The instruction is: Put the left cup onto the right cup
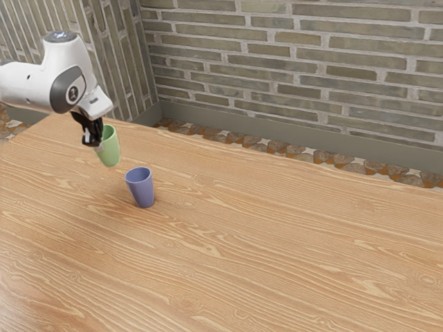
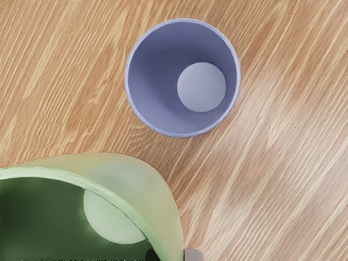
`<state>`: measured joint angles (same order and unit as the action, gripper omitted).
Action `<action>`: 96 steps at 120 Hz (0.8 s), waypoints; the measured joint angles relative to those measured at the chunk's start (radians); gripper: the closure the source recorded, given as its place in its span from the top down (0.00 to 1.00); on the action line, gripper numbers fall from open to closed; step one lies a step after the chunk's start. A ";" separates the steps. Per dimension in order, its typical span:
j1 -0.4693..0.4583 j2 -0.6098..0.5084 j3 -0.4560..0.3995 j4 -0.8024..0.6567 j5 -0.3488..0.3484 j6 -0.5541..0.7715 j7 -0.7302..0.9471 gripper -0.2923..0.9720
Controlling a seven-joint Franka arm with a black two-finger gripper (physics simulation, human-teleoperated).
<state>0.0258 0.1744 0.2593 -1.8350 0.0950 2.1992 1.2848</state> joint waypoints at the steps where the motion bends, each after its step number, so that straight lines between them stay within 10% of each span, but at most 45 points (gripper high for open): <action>1: -0.001 0.000 0.000 0.000 0.000 0.000 0.000 0.16; 96: -0.070 0.003 0.000 0.007 -0.006 -0.005 -0.049 0.16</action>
<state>-0.0437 0.1769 0.2597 -1.8275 0.0891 2.1943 1.2355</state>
